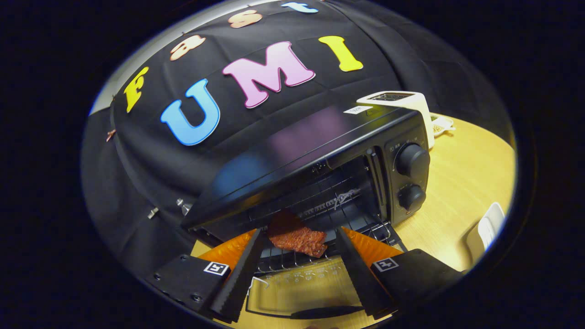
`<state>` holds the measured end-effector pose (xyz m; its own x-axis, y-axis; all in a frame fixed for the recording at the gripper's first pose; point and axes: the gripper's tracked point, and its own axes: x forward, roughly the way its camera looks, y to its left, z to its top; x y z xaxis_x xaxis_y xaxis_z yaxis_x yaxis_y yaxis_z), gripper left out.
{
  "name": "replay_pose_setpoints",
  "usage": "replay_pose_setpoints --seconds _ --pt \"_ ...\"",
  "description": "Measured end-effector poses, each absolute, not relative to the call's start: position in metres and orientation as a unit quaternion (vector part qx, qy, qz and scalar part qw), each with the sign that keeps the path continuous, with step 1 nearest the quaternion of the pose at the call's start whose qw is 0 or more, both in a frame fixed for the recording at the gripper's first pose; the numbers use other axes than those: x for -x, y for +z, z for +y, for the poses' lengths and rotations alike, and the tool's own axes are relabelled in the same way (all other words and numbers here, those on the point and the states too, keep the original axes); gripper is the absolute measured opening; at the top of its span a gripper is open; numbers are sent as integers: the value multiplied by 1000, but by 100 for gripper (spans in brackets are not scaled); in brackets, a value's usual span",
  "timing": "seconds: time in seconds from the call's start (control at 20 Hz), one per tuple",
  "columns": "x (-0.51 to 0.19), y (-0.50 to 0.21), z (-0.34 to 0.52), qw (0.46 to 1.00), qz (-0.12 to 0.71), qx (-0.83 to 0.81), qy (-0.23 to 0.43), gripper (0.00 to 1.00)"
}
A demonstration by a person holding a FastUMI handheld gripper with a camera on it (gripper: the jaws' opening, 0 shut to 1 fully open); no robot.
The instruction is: Open the toaster oven, put the food inside, and close the toaster oven door.
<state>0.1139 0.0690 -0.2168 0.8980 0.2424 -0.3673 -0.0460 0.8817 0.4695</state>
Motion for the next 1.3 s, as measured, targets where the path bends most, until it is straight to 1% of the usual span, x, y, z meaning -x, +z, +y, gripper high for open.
replay_pose_setpoints --seconds 0.2,0.55,0.95,1.1,1.3 --pt "-83 -216 67 951 245 -162 96 98" --pt "-30 -205 69 952 263 -73 135 98" --pt "21 -239 60 940 311 20 138 99" --pt "32 -260 59 930 341 47 133 99" --pt "39 -289 68 911 392 40 121 99"
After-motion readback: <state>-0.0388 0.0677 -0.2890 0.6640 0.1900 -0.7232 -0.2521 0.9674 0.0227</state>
